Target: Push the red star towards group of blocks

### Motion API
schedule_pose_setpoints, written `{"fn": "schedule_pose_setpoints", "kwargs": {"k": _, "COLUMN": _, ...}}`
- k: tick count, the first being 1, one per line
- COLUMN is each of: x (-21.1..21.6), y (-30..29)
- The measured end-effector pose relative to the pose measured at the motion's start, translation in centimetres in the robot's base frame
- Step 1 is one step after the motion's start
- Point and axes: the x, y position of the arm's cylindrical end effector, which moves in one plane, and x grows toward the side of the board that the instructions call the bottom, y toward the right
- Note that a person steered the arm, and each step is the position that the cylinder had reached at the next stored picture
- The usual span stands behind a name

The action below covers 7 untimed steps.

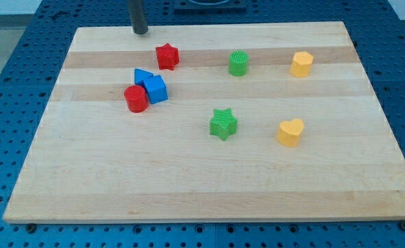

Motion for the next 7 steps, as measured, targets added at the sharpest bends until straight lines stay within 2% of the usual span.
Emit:
{"fn": "schedule_pose_setpoints", "kwargs": {"k": 1, "x": 0.0, "y": 0.3}}
{"fn": "schedule_pose_setpoints", "kwargs": {"k": 2, "x": 4.1, "y": 0.3}}
{"fn": "schedule_pose_setpoints", "kwargs": {"k": 3, "x": 5.0, "y": 0.4}}
{"fn": "schedule_pose_setpoints", "kwargs": {"k": 4, "x": 3.9, "y": 2.2}}
{"fn": "schedule_pose_setpoints", "kwargs": {"k": 5, "x": 0.0, "y": 4.3}}
{"fn": "schedule_pose_setpoints", "kwargs": {"k": 6, "x": 0.9, "y": 6.5}}
{"fn": "schedule_pose_setpoints", "kwargs": {"k": 7, "x": 3.6, "y": 7.2}}
